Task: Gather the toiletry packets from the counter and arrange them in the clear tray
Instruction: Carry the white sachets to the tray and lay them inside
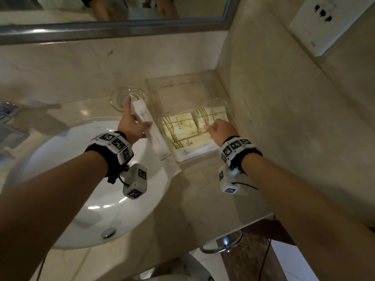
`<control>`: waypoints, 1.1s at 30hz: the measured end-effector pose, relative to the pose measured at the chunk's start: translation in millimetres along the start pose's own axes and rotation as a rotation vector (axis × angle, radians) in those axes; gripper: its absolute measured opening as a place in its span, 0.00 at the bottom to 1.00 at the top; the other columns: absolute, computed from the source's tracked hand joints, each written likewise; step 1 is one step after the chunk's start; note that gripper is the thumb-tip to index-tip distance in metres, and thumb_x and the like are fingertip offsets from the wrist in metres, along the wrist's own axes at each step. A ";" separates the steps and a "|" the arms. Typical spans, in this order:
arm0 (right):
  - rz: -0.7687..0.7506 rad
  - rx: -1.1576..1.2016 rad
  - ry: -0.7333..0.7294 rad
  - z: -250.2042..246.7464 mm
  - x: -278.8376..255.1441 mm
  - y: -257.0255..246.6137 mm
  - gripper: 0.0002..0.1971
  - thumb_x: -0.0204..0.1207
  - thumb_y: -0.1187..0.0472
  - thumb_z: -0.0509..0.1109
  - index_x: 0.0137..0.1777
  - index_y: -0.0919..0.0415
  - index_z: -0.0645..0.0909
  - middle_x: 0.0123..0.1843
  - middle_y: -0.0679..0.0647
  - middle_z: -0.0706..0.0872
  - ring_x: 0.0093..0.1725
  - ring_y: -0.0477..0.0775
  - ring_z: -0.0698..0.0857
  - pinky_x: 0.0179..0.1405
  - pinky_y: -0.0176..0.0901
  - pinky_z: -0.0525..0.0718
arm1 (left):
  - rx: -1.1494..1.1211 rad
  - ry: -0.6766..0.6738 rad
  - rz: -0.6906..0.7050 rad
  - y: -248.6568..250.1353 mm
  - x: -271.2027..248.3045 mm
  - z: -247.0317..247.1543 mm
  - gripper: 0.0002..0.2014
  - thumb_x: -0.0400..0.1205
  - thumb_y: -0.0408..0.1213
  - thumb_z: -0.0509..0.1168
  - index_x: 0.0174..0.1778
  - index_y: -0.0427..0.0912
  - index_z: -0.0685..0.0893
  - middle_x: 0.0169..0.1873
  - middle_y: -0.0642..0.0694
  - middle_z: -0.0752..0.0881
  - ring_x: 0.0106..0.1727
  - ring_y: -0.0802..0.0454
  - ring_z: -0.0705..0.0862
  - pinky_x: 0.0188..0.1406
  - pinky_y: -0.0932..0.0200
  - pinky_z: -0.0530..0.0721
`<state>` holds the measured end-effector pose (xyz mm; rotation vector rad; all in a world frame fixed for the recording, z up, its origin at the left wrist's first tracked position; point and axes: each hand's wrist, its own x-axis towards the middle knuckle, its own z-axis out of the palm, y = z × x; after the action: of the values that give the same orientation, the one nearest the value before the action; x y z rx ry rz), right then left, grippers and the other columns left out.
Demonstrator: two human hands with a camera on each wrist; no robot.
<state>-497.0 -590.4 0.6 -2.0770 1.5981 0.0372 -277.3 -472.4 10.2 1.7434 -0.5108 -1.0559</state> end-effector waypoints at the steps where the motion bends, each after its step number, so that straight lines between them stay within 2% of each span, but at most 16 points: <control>1: -0.045 0.093 -0.066 1.4 -3.1 -8.4 0.23 0.81 0.46 0.59 0.43 0.68 0.80 0.37 0.62 0.82 0.38 0.54 0.79 0.45 0.50 0.80 | -0.043 0.020 0.006 3.9 -0.9 1.4 0.44 0.77 0.21 0.65 0.79 0.61 0.51 0.71 0.34 0.75 0.65 0.36 0.81 0.52 0.34 0.85; 3: -0.092 0.257 -0.237 3.5 -13.4 -25.8 0.27 0.80 0.41 0.59 0.46 0.69 0.84 0.38 0.61 0.85 0.40 0.53 0.82 0.43 0.46 0.81 | -0.117 0.081 0.030 12.0 -3.6 4.6 0.39 0.77 0.21 0.65 0.76 0.57 0.56 0.68 0.32 0.76 0.63 0.35 0.82 0.50 0.37 0.86; 6: -0.154 0.328 -0.437 5.7 -27.7 -45.2 0.24 0.79 0.40 0.58 0.48 0.61 0.84 0.44 0.54 0.86 0.44 0.52 0.83 0.39 0.39 0.81 | -0.175 0.188 0.074 21.0 -7.4 8.1 0.32 0.77 0.24 0.65 0.72 0.49 0.60 0.65 0.33 0.78 0.60 0.35 0.83 0.49 0.38 0.87; 8: -0.167 0.465 -0.531 6.3 -33.2 -50.7 0.21 0.79 0.44 0.62 0.50 0.62 0.84 0.45 0.56 0.88 0.44 0.54 0.85 0.50 0.51 0.85 | -0.180 0.241 0.110 23.8 -9.3 10.8 0.31 0.77 0.25 0.66 0.71 0.46 0.60 0.64 0.34 0.78 0.59 0.36 0.83 0.47 0.39 0.88; 10: -0.181 0.570 -0.551 5.6 -34.4 -48.2 0.13 0.78 0.52 0.68 0.45 0.62 0.84 0.38 0.55 0.87 0.39 0.55 0.85 0.55 0.55 0.82 | -0.159 0.264 0.142 22.8 -10.5 13.6 0.30 0.76 0.26 0.66 0.69 0.46 0.60 0.62 0.34 0.79 0.56 0.38 0.85 0.42 0.45 0.89; 13: -0.133 0.571 -0.501 -1.0 -31.7 -39.4 0.08 0.77 0.55 0.70 0.46 0.59 0.84 0.37 0.50 0.84 0.41 0.53 0.82 0.50 0.50 0.79 | -0.163 0.261 0.151 18.2 -11.5 16.0 0.30 0.76 0.27 0.68 0.69 0.46 0.60 0.58 0.38 0.79 0.50 0.43 0.85 0.37 0.54 0.89; 15: -0.077 0.557 -0.476 -8.7 -30.3 -30.4 0.14 0.76 0.54 0.71 0.55 0.63 0.84 0.39 0.50 0.83 0.40 0.52 0.82 0.46 0.45 0.81 | -0.148 0.248 0.136 14.8 -12.4 18.5 0.30 0.74 0.28 0.71 0.68 0.42 0.63 0.55 0.41 0.79 0.50 0.44 0.84 0.41 0.53 0.88; 17: 0.064 0.618 -0.452 -18.1 -29.0 -17.7 0.18 0.75 0.57 0.72 0.62 0.66 0.81 0.43 0.51 0.82 0.41 0.49 0.83 0.42 0.39 0.85 | -0.111 0.234 0.122 12.0 -13.4 22.0 0.26 0.72 0.29 0.73 0.61 0.40 0.68 0.52 0.42 0.80 0.45 0.45 0.84 0.38 0.55 0.86; 18: 0.112 0.660 -0.433 -21.8 -27.6 -9.6 0.19 0.75 0.59 0.73 0.63 0.67 0.80 0.46 0.53 0.82 0.43 0.48 0.82 0.45 0.39 0.87 | -0.088 0.229 0.116 10.8 -13.4 23.7 0.22 0.72 0.30 0.73 0.56 0.41 0.69 0.50 0.42 0.80 0.41 0.47 0.83 0.36 0.56 0.85; 20: 0.172 0.765 -0.365 -28.7 -25.5 8.5 0.14 0.75 0.64 0.72 0.59 0.66 0.80 0.48 0.56 0.82 0.42 0.49 0.82 0.52 0.43 0.86 | -0.028 0.205 0.100 7.4 -12.0 28.6 0.17 0.71 0.31 0.74 0.44 0.44 0.71 0.46 0.41 0.81 0.33 0.51 0.81 0.37 0.53 0.84; 22: 0.234 0.854 -0.227 -32.0 -23.8 23.7 0.07 0.74 0.66 0.72 0.51 0.63 0.80 0.48 0.58 0.82 0.38 0.49 0.81 0.43 0.39 0.85 | 0.059 0.135 0.082 3.6 -10.9 34.7 0.17 0.69 0.32 0.75 0.34 0.48 0.70 0.41 0.42 0.81 0.30 0.51 0.78 0.35 0.53 0.82; 24: 0.279 0.835 -0.076 -30.1 -18.0 35.9 0.09 0.74 0.67 0.73 0.53 0.64 0.79 0.47 0.59 0.83 0.36 0.50 0.81 0.38 0.37 0.83 | 0.207 0.023 0.079 -0.5 -10.8 43.0 0.19 0.67 0.33 0.77 0.29 0.48 0.70 0.35 0.44 0.81 0.32 0.48 0.78 0.35 0.52 0.81; 26: 0.316 0.702 0.034 -24.8 -10.1 44.5 0.18 0.73 0.65 0.73 0.62 0.65 0.76 0.54 0.60 0.84 0.45 0.56 0.85 0.47 0.45 0.86 | 0.365 -0.074 0.094 -5.4 -11.0 50.9 0.19 0.67 0.34 0.77 0.27 0.48 0.70 0.32 0.48 0.79 0.39 0.46 0.79 0.42 0.49 0.81; 28: 0.332 0.528 0.090 -19.7 -5.8 49.1 0.21 0.73 0.62 0.74 0.65 0.63 0.74 0.61 0.61 0.84 0.57 0.62 0.85 0.59 0.52 0.85 | 0.537 -0.119 0.119 -10.9 -12.7 58.8 0.17 0.68 0.36 0.76 0.29 0.46 0.71 0.33 0.48 0.79 0.41 0.46 0.78 0.41 0.55 0.76; 29: 0.318 0.450 0.100 -18.3 -5.3 50.1 0.21 0.73 0.61 0.73 0.65 0.62 0.74 0.63 0.61 0.83 0.61 0.62 0.84 0.61 0.50 0.83 | 0.605 -0.134 0.126 -13.7 -12.7 62.2 0.16 0.69 0.37 0.76 0.30 0.46 0.71 0.36 0.46 0.80 0.41 0.46 0.77 0.41 0.57 0.75; 33: 0.242 0.237 0.070 -10.3 -2.7 52.1 0.19 0.76 0.64 0.69 0.67 0.64 0.74 0.68 0.62 0.79 0.65 0.63 0.80 0.54 0.43 0.77 | 0.764 -0.204 0.083 -23.5 -12.4 69.1 0.13 0.71 0.37 0.74 0.37 0.44 0.74 0.42 0.42 0.79 0.43 0.45 0.77 0.40 0.56 0.73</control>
<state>-548.2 -601.2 -9.2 -1.7169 1.7942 -0.1359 -344.8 -490.2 -14.4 2.2422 -1.2253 -1.0557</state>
